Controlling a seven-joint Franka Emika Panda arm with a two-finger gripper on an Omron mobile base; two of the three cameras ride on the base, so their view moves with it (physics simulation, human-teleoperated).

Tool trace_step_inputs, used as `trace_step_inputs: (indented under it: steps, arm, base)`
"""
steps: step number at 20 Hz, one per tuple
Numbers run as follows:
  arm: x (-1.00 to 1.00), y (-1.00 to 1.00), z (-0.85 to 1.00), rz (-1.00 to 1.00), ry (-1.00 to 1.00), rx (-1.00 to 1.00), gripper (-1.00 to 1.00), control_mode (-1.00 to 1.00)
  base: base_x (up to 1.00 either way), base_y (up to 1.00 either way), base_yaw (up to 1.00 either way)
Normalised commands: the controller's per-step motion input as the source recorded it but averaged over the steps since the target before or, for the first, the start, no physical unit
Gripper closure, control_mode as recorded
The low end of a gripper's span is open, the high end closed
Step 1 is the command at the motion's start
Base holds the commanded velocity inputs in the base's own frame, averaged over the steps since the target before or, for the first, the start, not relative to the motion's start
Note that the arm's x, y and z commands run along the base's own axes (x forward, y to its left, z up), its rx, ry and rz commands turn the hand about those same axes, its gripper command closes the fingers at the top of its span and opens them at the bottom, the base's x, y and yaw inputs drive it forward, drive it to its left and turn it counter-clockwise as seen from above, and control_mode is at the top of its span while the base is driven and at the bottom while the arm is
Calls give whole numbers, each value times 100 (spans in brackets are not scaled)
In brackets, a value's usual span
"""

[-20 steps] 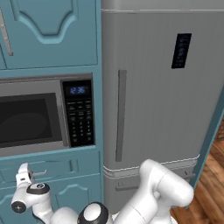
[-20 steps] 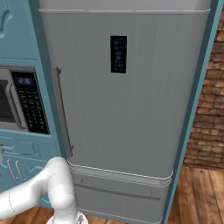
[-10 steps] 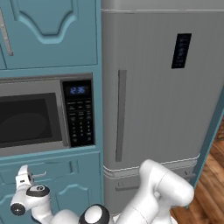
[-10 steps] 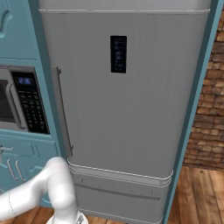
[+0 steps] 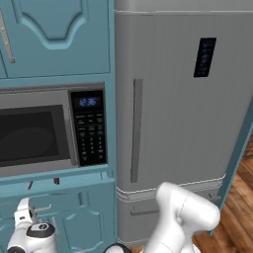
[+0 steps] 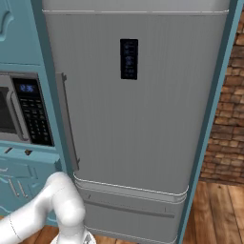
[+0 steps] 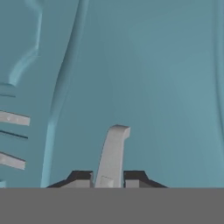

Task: Open the drawer on the left and place the cutting tools on the cutting board.

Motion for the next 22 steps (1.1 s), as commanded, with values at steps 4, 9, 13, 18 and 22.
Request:
trace_step_inputs:
  steps: [4,9,13,18,22]
  arm:
    - [-64,0,0,0,0,0,100,-100]
    - [-64,0,0,0,0,0,100,-100]
    - [-63,0,0,0,0,0,100,-100]
    - [-62,0,0,0,0,0,100,-100]
    - [-62,0,0,0,0,0,100,-100]
  base:
    - [0,0,0]
    - [0,0,0]
    - [0,0,0]
    - [0,0,0]
    - [0,0,0]
